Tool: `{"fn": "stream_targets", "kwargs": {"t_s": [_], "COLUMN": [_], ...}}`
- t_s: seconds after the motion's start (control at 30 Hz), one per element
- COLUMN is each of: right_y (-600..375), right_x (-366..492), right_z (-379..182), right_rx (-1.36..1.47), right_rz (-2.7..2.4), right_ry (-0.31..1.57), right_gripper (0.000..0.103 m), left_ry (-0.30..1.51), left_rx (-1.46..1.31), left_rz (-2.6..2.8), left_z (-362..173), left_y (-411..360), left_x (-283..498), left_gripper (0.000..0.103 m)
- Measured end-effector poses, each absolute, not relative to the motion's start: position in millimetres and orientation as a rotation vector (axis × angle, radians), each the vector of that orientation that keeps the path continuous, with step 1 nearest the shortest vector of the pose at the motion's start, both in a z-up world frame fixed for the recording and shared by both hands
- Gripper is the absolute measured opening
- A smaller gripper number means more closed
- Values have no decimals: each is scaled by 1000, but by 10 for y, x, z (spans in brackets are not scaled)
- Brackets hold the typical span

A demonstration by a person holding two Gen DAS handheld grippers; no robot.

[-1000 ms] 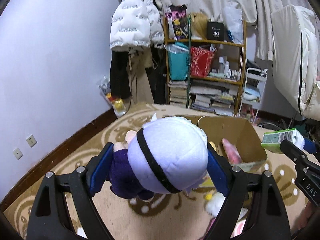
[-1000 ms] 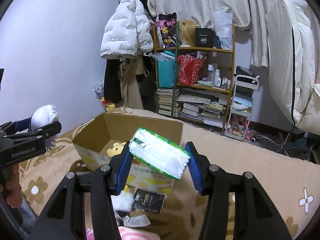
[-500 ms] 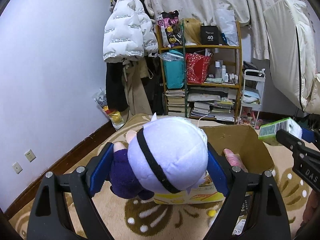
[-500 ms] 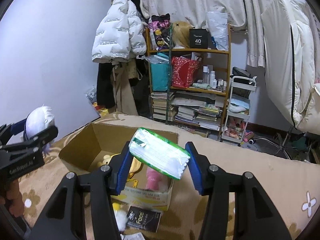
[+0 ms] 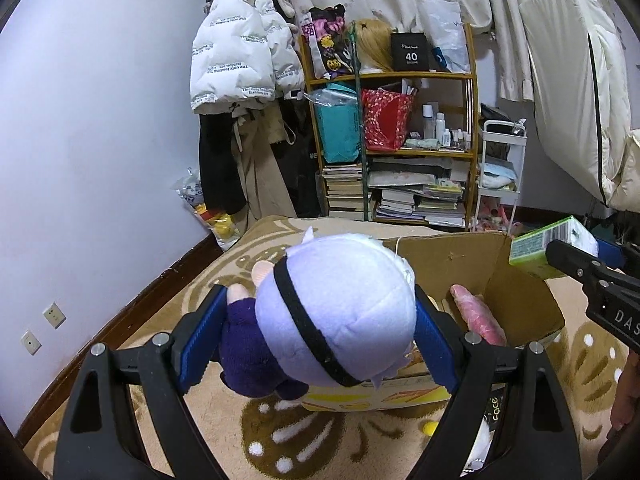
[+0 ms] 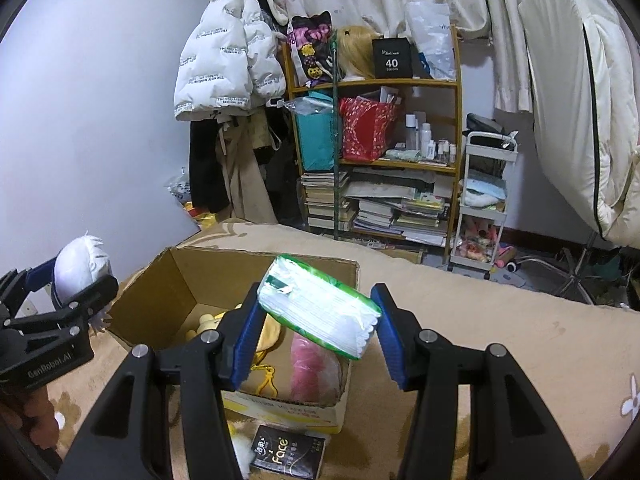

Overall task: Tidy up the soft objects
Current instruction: 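Lift the doll and tissue pack and carry them over the box, then open the left gripper to drop the doll into the box while the right lowers the tissue pack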

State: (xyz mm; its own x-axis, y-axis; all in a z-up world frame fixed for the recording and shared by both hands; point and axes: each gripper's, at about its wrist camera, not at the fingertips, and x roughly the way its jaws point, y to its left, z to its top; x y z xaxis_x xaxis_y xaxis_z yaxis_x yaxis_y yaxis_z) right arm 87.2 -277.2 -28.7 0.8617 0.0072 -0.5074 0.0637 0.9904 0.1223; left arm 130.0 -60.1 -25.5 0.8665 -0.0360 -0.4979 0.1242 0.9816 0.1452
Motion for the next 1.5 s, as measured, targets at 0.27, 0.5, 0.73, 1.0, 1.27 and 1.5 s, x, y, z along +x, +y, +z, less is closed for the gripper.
{"fn": "stream_targets", "kwargs": {"t_s": [0.27,0.5,0.73,1.0,1.27,1.5], "right_y": [-2736,-2717,-2723,-2707,-2692,-2696], "right_x": [931,1005,1023,1032,1039,1042], "right_z": [-352,-451,-512,-546,-591,-609], "right_rx": [149,154,159,163,169,171], "right_rz": [11,30,36,43,52,51], "right_ry": [555,594,617,635,649,654], "right_gripper": [56,56,57,57,57,57], "left_ry": [544,594,616,634,639,663], "left_rx": [188,169,170,179,193,160], "left_rz": [-98,-132,-153,-174,-183,-189], "left_z": [-334,-396,-455,-471,-498,-568], "left_y": [-624,-627,-647,-668,-688,-732], "left_x": [1407,1504,1518,1545,1580,1726], "left_gripper": [86,86,87,88,89,89]}}
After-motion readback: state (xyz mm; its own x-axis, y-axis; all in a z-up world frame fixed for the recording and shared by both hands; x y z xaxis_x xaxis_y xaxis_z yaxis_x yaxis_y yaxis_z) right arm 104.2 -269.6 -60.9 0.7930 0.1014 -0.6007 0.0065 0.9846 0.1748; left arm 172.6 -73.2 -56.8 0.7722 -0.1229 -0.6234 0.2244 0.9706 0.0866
